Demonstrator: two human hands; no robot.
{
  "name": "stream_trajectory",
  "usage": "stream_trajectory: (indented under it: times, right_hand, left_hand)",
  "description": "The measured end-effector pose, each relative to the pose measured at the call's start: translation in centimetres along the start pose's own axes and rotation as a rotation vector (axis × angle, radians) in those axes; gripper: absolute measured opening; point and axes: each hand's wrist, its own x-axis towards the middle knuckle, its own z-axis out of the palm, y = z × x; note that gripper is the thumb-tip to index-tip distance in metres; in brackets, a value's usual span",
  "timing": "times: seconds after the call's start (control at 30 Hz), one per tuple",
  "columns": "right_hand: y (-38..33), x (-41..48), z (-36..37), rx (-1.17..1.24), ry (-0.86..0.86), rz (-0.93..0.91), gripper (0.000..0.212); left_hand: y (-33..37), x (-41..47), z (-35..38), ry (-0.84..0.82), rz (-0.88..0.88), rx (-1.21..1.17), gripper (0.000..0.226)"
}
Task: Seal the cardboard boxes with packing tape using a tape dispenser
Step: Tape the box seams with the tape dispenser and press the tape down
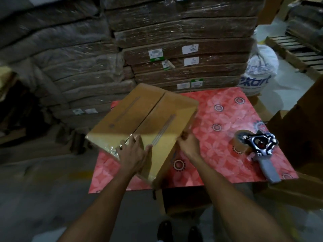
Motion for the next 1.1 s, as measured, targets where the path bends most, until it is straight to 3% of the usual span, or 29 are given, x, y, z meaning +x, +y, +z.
stream_trajectory:
  times: [0.07, 0.17, 0.27, 0.33, 0.4, 0.5, 0.6, 0.67, 0.8, 0.93, 1.1]
  right_hand:
    - [-0.1, -3.2, 3.5, 0.004, -0.086, -0.022, 0.047]
    - [-0.2, -8.4, 8.6, -0.048, -0.244, -0.028, 0.103]
    - [-1.1, -8.8, 11.7, -0.108, -0.31, -0.007, 0.12]
    - [-2.1, -7.0, 12.5, -0.032, -0.288, 0.012, 0.118]
    - [-3.3, -5.0, 12.8, 0.034, -0.269, 0.015, 0.099]
    - [-5.4, -2.2, 13.8, -0.137, -0.17, -0.124, 0.061]
    - [-7.0, -0.5, 15.6, -0.31, -0.105, -0.246, 0.048]
    - [-7.4, -0.5, 16.8, -0.347, -0.113, -0.26, 0.05]
    - [-6.2, -1.5, 19.0, -0.438, -0.302, -0.25, 0.082]
    - [-6.8, -0.3, 20.1, -0.516, -0.243, -0.294, 0.071]
    - [-7.7, 0.1, 19.5, -0.546, -0.279, -0.266, 0.082]
  left_hand:
    - [-3.5, 0.3, -0.1, -0.022, -0.019, -0.023, 0.075]
    - [-8.7, 1.1, 0.7, -0.104, -0.127, -0.066, 0.087]
    - [-11.2, 1.7, 0.6, -0.154, -0.153, -0.035, 0.093]
    - [-11.9, 2.1, 0.0, -0.14, -0.153, -0.008, 0.094]
    - [-12.5, 2.7, -0.5, -0.137, -0.161, 0.001, 0.096]
    - [-13.5, 3.4, -0.3, -0.094, -0.164, -0.02, 0.102]
    - [-14.6, 4.0, 0.1, -0.111, -0.145, -0.059, 0.109]
    - [-15.2, 4.3, 0.2, -0.116, -0.152, -0.079, 0.111]
    - [-16.2, 5.2, 0.0, -0.091, -0.149, -0.084, 0.111]
    - [-16.7, 6.4, -0.3, -0.088, -0.142, -0.12, 0.109]
    - [-16.9, 7.9, -0.8, -0.149, -0.152, -0.176, 0.112]
